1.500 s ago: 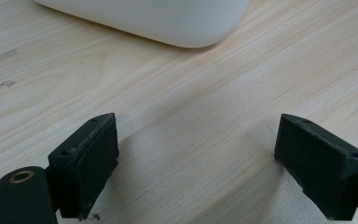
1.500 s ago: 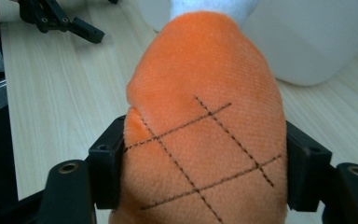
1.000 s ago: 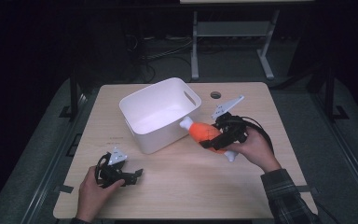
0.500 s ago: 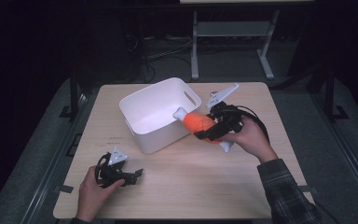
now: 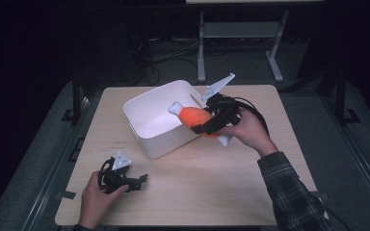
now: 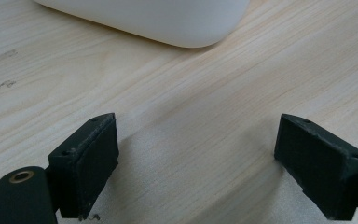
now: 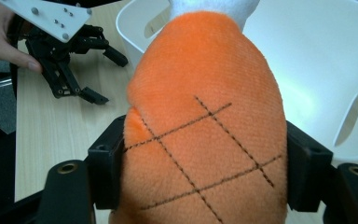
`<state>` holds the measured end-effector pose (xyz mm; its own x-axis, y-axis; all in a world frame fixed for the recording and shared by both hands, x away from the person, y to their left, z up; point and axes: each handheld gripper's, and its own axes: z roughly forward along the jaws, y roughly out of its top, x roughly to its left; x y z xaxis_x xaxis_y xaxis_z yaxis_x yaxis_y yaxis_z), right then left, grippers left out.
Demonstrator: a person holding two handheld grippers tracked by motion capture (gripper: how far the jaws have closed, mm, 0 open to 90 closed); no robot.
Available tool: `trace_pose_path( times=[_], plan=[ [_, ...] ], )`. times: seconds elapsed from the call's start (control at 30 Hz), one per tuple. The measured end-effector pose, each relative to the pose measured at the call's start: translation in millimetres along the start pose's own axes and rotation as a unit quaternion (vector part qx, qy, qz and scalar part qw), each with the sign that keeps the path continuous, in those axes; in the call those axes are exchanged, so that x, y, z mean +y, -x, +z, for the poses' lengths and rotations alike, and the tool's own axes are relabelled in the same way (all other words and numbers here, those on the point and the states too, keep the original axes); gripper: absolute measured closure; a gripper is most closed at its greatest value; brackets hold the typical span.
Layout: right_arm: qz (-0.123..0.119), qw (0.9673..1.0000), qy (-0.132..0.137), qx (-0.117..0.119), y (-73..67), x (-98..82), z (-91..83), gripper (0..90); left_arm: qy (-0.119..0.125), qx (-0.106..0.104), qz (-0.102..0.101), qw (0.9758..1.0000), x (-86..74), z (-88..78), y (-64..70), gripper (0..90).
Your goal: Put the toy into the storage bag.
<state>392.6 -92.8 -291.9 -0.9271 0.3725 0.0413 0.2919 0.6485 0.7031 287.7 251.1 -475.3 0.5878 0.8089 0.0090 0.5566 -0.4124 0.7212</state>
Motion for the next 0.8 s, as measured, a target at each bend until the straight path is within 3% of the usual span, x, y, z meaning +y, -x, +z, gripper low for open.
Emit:
trace_pose_path(
  times=[0.37,0.8],
  plan=[
    [-0.028,0.9996,-0.007,0.003,4.8,30.1,13.0,29.2,0.000,0.000,0.000,1.0000,0.0,0.0,0.0,12.6],
    [-0.044,0.9986,-0.025,0.016,10.0,63.1,44.2,28.8,-0.002,0.000,0.001,1.0000,0.0,-0.1,-0.1,12.6]
  ],
)
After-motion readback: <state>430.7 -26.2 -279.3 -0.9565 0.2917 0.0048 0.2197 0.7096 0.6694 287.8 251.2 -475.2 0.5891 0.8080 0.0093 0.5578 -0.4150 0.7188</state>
